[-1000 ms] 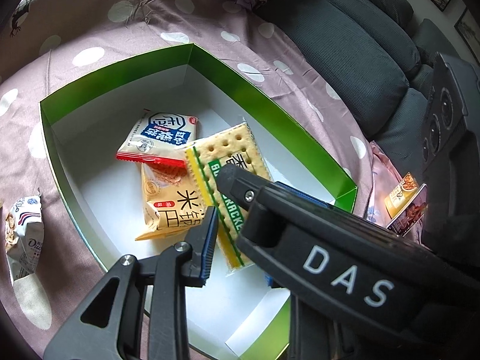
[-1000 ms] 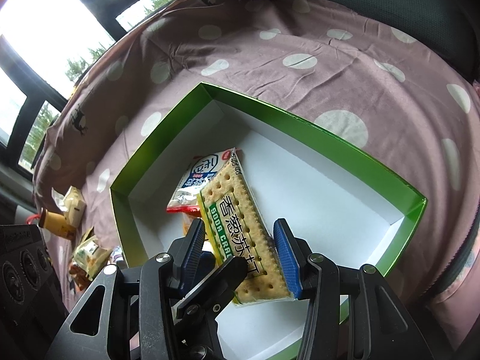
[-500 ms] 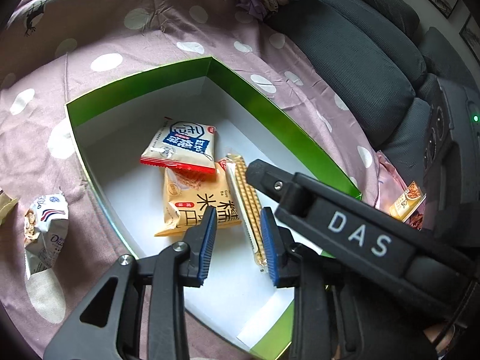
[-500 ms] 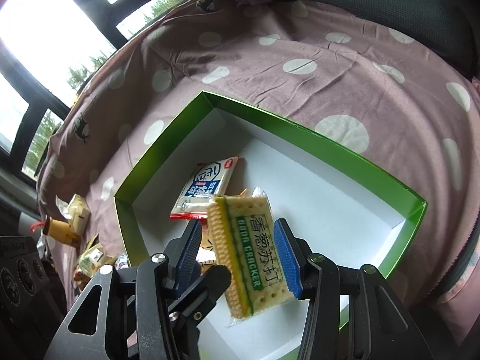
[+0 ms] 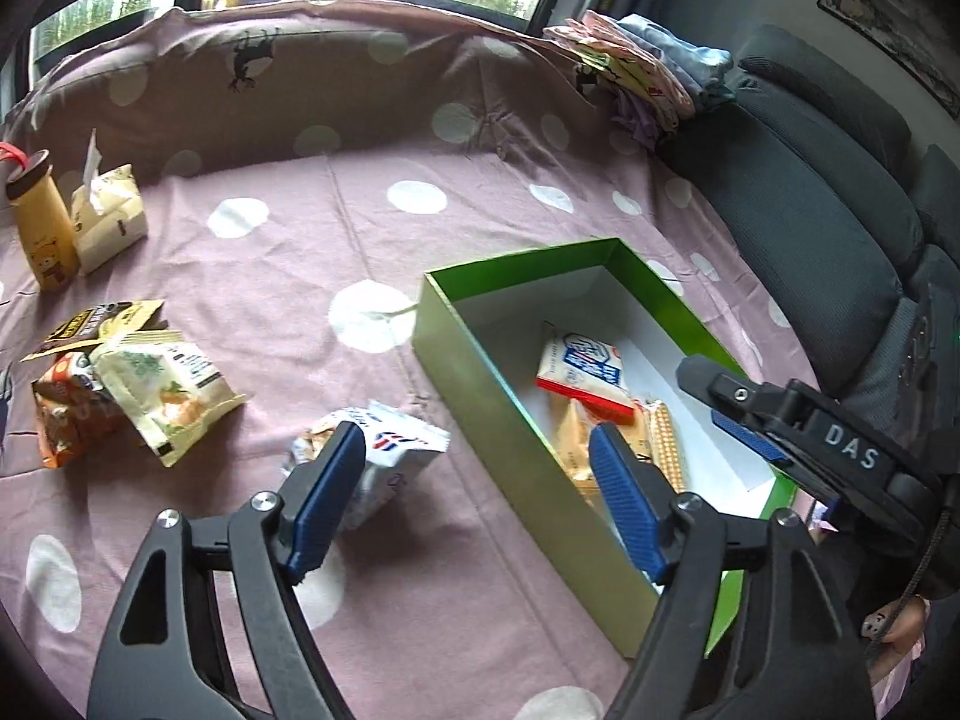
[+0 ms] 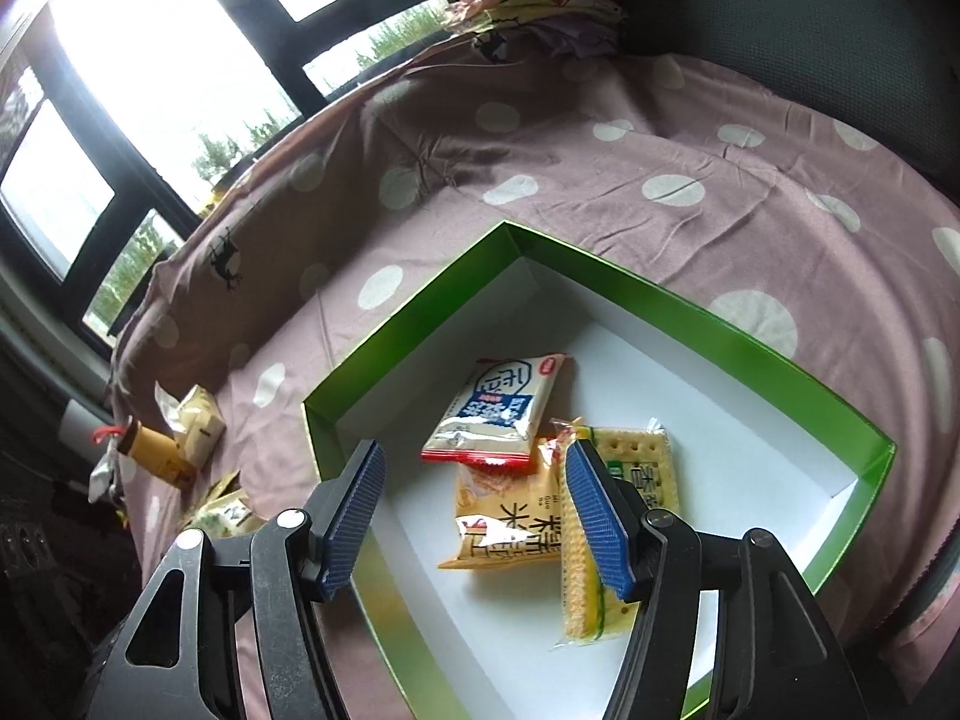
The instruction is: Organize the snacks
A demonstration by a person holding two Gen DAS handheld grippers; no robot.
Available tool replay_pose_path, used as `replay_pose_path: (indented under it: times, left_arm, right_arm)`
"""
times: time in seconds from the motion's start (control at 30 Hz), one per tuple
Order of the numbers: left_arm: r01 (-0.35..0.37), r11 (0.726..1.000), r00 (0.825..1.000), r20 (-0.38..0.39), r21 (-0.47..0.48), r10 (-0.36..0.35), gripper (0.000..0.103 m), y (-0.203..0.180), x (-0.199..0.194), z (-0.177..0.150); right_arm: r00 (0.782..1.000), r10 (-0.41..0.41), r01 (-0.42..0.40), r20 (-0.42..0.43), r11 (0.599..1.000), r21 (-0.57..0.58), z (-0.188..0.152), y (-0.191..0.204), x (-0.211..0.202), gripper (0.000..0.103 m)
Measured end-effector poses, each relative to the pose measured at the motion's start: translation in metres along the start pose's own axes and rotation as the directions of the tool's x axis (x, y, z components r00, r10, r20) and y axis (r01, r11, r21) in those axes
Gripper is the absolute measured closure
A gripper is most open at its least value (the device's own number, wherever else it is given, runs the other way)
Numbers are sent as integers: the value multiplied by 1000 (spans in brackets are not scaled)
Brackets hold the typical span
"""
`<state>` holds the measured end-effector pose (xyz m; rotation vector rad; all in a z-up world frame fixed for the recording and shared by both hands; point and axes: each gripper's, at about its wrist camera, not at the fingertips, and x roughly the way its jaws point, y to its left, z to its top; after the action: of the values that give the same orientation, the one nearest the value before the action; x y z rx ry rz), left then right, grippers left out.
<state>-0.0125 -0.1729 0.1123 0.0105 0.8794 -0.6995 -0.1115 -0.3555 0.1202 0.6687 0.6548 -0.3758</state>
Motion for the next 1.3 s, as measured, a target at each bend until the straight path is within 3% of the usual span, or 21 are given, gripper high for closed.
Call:
replay_pose_path:
  times: [0.07,0.1,0.13,0.2,0.33,0.47,0.57,0.7,0.83,0.93,1.03,1.1,1.3]
  left_arm:
    - [-61,998,998,8,-17,61,19,13,-2,0]
    - [-91,995,996,20,-27,92,17,19,-3,-1]
    - [-121,992,992,24,-21,121,14,24,-3,-2]
    - [-186,982,982,10,21,186,12,31,0,-4]
    - [-286,956,958,2,64,286,12,46,11,-11]
    - [-233,972,971,-59,24,234,11,66,29,-18]
    - [-226,974,970,-82,29,227,11,66,44,-19]
    - [-126,992,985,-119,11,127,11,65,55,-20]
    - [-82,995,989,-126,-58,75,11,66,63,-20]
    - [-11,997,991,-134,-73,1,13,61,67,-23]
    - [3,999,989,-145,-52,-11,31,53,71,-26]
    - [45,996,987,-151,-78,-56,45,52,72,-28]
    - [-17,999,992,-123,-49,11,61,47,60,-30]
  right_arm:
    - [999,47,-47,4,999,-18,-1,8,0,38]
    - [998,66,-66,11,997,-27,-2,12,0,32]
    - [996,87,-86,20,996,-35,-2,15,1,25]
    - [991,127,-126,33,991,-37,-3,18,3,23]
    - [996,86,-86,34,996,-5,-3,17,5,22]
    - [997,59,-59,51,998,10,-2,15,3,22]
    - [997,62,-63,52,998,15,-1,15,3,22]
    - [998,49,-49,36,999,1,-1,17,7,22]
    - [999,39,-39,27,999,-12,-2,21,9,22]
    - [998,55,-54,21,998,-30,-3,25,9,22]
    - [999,49,-49,21,998,-26,-3,24,10,22]
    - [999,41,-41,18,999,-20,-3,23,11,22]
    - [998,62,-62,0,998,-19,-3,25,14,22]
